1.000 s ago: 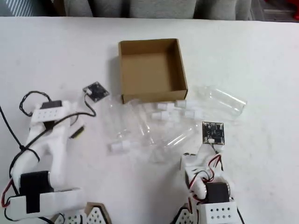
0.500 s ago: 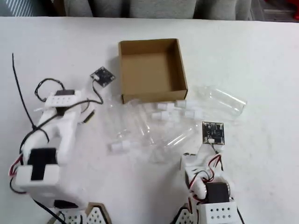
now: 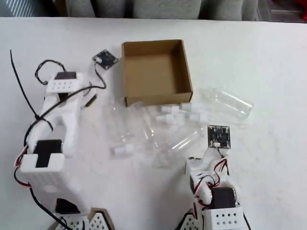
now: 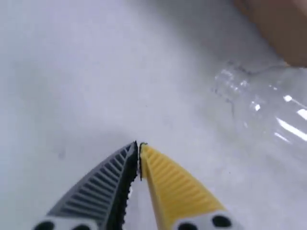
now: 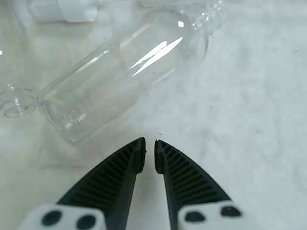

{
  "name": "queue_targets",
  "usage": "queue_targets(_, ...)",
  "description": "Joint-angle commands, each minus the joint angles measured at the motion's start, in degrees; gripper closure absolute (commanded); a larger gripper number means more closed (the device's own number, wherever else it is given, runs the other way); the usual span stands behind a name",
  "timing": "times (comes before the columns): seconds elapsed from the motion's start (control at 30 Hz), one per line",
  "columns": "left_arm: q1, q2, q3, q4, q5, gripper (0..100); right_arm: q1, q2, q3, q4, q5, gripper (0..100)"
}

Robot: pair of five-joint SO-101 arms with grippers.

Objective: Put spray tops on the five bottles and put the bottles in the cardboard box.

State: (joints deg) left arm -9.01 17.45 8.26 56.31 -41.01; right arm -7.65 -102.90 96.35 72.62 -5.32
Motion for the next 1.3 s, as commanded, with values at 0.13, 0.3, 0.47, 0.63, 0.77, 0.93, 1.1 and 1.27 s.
queue_targets(0.13, -1.2, -1.5, -4.6, 3.8, 0.3, 97, 0.7, -0.3, 0.5, 0.2, -0.3, 98.1)
queue_targets(0.3, -2.8, -4.9, -11.8, 20.8, -12.7, 83, 0.7, -0.3, 0.5, 0.2, -0.3, 98.1)
queue_targets(0.47, -5.4, -7.4, -13.5, 27.3, -20.2, 80, 0.7, -0.3, 0.5, 0.2, -0.3, 98.1)
queue_targets(0.63, -8.0, -8.2, -13.5, 30.1, -25.9, 81, 0.7, -0.3, 0.5, 0.2, -0.3, 98.1)
queue_targets(0.77, -8.2, -8.0, -13.4, 32.8, -28.3, 81, 0.7, -0.3, 0.5, 0.2, -0.3, 98.1)
queue_targets(0.93, -6.5, -8.0, -8.3, 28.9, -28.5, 80, 0.7, -0.3, 0.5, 0.2, -0.3, 98.1)
queue_targets(1.1, -6.7, -8.3, -5.9, 25.5, -28.0, 73, 0.7, -0.3, 0.5, 0.2, -0.3, 98.1)
queue_targets(1.27, -7.7, -7.9, -5.4, 22.4, -28.2, 74, 0.3, -0.3, 0.5, 0.2, -0.2, 98.2)
